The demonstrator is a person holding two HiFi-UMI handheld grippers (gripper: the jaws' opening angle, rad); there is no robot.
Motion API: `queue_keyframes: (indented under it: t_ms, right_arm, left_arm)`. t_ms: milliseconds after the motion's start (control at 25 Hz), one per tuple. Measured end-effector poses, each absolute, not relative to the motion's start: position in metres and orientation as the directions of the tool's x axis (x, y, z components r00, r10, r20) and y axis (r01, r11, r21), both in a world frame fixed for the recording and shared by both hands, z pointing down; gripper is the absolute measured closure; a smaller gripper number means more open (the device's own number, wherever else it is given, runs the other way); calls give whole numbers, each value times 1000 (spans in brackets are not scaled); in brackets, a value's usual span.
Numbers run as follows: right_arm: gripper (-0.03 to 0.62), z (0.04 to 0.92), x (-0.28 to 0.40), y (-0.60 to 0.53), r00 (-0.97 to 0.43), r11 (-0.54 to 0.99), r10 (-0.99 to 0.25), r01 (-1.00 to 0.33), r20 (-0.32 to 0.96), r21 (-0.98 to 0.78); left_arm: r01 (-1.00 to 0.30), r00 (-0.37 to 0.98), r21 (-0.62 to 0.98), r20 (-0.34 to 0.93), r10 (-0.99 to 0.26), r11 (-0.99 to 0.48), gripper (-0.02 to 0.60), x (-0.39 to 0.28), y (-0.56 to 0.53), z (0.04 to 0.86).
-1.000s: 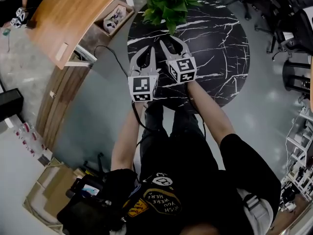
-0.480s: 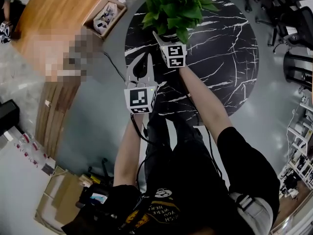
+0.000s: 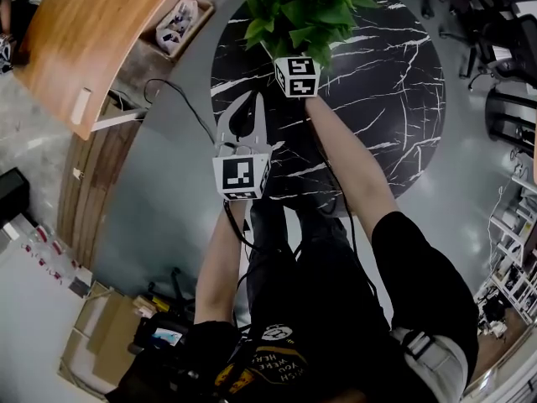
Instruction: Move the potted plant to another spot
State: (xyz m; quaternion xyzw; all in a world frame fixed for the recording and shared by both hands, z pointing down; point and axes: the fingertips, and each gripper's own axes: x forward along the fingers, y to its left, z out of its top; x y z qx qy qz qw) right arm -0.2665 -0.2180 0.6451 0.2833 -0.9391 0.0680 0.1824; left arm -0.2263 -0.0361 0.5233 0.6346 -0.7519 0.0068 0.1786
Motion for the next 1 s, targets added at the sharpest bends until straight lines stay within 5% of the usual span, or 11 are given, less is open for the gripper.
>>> queue_keyframes:
  t_ms: [480,1000]
  right_arm:
    - [143,645,-241,-226,-767,826,-515,-563,383,-16]
    - [145,644,-120,-333,-654,727,-638,-686,407,39]
  left_arm:
    - [-968,-91,202,280,-956,152,578,-204,-44,526]
    - [-984,30,175,317,-948,28,579,-129,-81,536]
